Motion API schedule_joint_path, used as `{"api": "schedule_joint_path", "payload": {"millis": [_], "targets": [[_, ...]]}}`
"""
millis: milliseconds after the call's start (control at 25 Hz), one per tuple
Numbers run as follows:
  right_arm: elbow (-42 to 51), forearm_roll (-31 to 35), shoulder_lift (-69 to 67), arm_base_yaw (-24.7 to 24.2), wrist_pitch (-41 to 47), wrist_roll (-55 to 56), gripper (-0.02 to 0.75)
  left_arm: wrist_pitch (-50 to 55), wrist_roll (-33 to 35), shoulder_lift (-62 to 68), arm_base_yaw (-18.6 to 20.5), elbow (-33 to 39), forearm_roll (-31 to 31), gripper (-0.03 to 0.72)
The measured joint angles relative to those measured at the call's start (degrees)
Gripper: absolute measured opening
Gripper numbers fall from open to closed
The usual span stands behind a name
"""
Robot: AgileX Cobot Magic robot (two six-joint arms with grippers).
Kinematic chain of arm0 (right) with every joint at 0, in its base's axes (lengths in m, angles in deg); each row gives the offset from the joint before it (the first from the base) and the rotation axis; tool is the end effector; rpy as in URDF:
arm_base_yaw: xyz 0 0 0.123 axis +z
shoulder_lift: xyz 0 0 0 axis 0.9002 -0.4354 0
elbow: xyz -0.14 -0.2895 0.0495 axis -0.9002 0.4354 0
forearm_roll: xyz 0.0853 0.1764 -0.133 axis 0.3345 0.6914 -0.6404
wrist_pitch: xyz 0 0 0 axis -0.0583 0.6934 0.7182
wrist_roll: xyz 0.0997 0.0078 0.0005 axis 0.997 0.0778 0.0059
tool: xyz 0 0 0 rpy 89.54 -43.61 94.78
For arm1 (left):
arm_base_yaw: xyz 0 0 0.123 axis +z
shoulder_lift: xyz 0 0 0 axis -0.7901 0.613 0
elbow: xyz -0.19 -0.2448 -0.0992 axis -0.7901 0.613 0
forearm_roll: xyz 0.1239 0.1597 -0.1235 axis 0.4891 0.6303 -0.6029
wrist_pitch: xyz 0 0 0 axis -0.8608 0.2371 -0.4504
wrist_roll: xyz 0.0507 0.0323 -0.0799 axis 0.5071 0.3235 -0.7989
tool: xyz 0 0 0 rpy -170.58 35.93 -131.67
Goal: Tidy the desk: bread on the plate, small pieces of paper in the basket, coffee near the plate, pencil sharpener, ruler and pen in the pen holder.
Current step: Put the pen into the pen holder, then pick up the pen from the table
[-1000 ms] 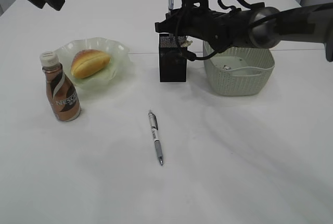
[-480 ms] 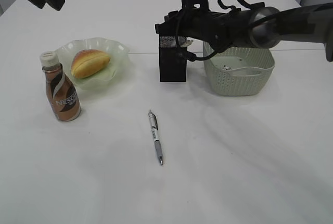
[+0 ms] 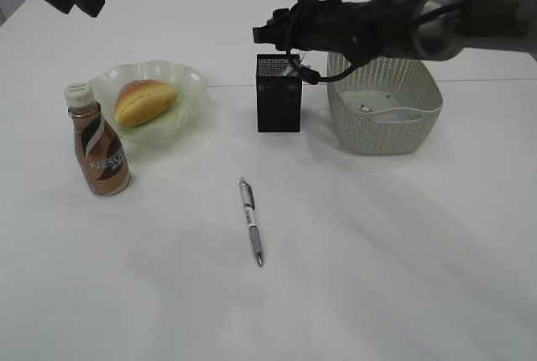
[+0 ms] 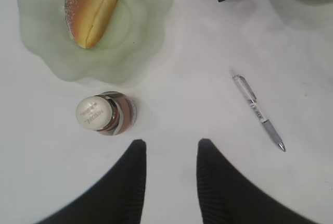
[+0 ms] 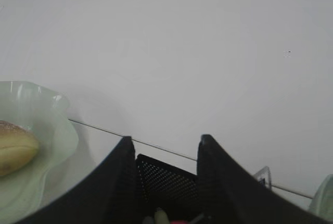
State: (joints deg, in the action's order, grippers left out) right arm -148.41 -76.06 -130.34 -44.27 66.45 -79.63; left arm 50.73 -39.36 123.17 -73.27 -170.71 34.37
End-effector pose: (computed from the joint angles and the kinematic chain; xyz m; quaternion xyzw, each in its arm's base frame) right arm 0.5329 0.1933 0.2349 -0.1340 0.8119 0.1052 0.5583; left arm 0.3379 -0.1302 0.4147 0.1471 0.9575 -0.0530 0.2424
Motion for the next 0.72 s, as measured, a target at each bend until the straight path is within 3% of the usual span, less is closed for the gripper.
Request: {"api": "schedule_joint_path", "payload": {"millis": [240,720], "targets": [[0.0,0.0,7.08,0.0,4.9,0.23,0.329,0.0,-0.12,0.0,0.0,0.0,-0.34,0.237],[0.0,4.25,23.78,0.0,42.15,1.69,0.33,0.0,-8.5,0.0,-1.66,0.0,-2.89,0.256]]}}
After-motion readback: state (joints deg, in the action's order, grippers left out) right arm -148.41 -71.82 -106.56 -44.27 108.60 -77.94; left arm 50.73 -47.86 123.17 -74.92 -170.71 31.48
